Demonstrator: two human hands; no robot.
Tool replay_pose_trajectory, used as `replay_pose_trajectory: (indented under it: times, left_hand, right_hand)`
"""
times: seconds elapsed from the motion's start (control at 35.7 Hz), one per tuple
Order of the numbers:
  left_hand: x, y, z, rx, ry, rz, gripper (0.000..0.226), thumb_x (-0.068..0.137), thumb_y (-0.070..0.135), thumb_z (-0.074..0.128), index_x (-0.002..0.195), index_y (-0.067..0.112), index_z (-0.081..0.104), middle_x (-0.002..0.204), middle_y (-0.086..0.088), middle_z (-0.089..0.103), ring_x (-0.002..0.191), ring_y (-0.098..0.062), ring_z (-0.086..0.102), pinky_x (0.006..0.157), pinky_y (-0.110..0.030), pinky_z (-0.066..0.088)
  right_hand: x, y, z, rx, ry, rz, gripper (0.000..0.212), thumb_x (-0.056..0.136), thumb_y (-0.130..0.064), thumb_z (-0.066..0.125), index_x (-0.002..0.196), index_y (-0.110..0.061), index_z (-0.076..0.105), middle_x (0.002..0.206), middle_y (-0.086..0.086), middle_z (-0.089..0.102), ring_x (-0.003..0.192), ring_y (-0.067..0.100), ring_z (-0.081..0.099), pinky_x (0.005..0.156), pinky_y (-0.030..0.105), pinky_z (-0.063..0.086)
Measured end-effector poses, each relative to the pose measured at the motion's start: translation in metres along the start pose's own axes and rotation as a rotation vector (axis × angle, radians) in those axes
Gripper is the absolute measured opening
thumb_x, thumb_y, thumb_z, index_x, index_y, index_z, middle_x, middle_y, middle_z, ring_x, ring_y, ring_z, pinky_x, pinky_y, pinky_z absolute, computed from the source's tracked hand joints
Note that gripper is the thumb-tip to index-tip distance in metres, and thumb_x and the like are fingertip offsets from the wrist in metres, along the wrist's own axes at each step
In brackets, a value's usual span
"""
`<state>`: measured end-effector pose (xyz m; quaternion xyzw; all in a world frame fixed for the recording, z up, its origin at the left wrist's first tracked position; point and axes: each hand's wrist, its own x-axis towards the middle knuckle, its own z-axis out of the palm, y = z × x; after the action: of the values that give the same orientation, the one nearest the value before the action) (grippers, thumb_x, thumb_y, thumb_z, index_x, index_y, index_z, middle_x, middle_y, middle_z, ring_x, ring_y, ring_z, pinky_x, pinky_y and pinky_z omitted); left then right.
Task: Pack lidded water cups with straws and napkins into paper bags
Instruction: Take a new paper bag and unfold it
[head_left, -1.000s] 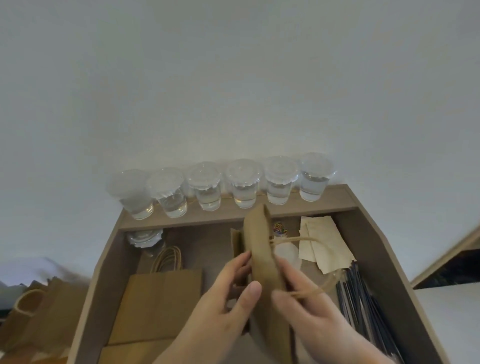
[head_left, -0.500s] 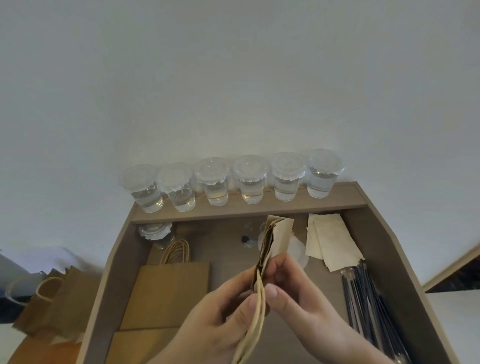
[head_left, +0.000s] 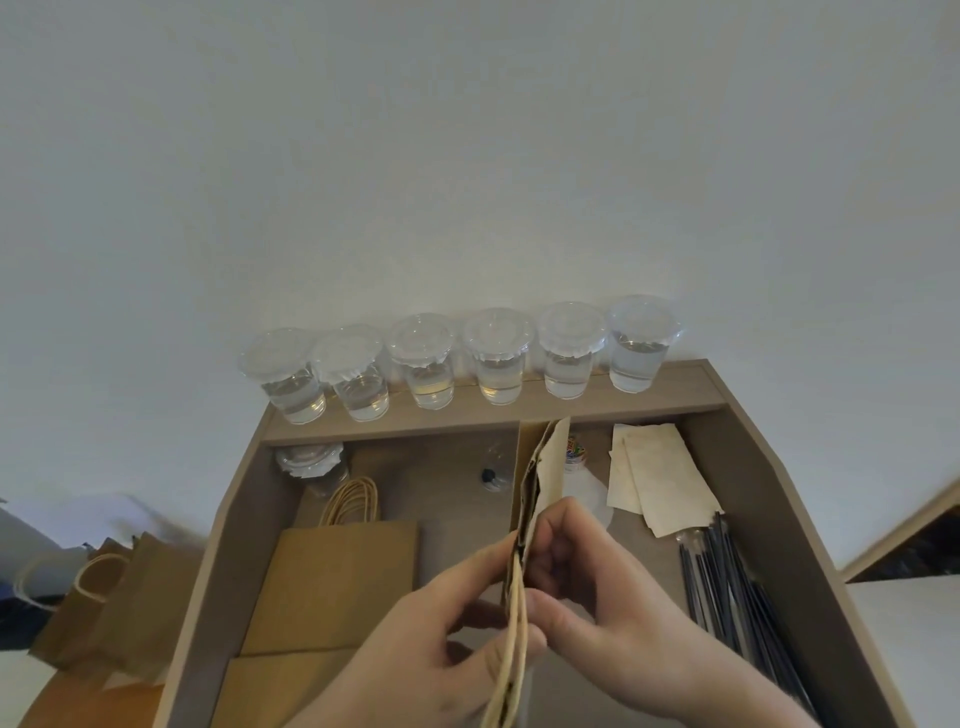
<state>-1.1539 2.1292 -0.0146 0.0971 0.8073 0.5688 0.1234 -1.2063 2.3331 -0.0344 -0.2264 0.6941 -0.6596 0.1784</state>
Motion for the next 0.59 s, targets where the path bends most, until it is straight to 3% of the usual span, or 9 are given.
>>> replay_pose_trajectory:
  times: [0.08,0.17,0.28,0.45,0.59]
  left_hand:
    - [0.000,-0.001,-0.002,0.035,-0.013,-0.011,0.076,0.085,0.074,0.071,0.152,0.047,0.048,0.122,0.017,0.073,0.106,-0.003,0.072,0.085,-0.047,0.061]
    - [0.000,-0.004,0.000,0.067,-0.009,-0.005,0.081,0.082,0.072,0.077,0.153,0.057,0.041,0.136,0.019,0.067,0.117,-0.004,0.070,0.091,-0.041,0.064]
    - [0.000,-0.005,0.002,-0.001,0.012,-0.002,0.078,0.083,0.058,0.084,0.150,0.059,0.044,0.144,0.017,0.064,0.124,-0.008,0.069,0.098,-0.047,0.061]
    - [0.001,-0.008,0.002,-0.085,0.026,-0.019,0.074,0.084,0.058,0.082,0.150,0.049,0.051,0.140,0.007,0.068,0.109,-0.013,0.075,0.096,-0.051,0.060]
    - [0.001,-0.009,0.002,-0.101,0.011,-0.018,0.065,0.093,0.054,0.075,0.153,0.043,0.050,0.143,0.006,0.067,0.119,-0.020,0.072,0.105,-0.056,0.055]
  right_hand:
    - [0.000,-0.003,0.001,-0.027,0.007,0.010,0.067,0.084,-0.060,0.085,0.111,-0.008,0.051,0.097,0.021,0.063,0.079,0.022,0.051,0.078,0.052,0.054]
    - [0.001,-0.006,0.000,-0.025,0.009,0.042,0.074,0.079,-0.065,0.087,0.112,-0.009,0.053,0.093,0.018,0.063,0.078,0.034,0.054,0.081,0.058,0.057]
    - [-0.001,-0.010,-0.001,0.042,-0.018,0.052,0.073,0.085,-0.049,0.085,0.125,0.003,0.051,0.107,0.029,0.063,0.102,0.054,0.057,0.094,0.069,0.051]
    - [-0.003,-0.012,-0.004,0.038,-0.055,0.040,0.053,0.094,-0.032,0.075,0.117,0.007,0.047,0.115,0.040,0.060,0.101,0.057,0.053,0.095,0.068,0.045]
    - [-0.004,-0.011,-0.002,0.012,-0.026,0.023,0.057,0.093,-0.042,0.074,0.118,0.002,0.049,0.114,0.041,0.059,0.103,0.057,0.055,0.093,0.069,0.046]
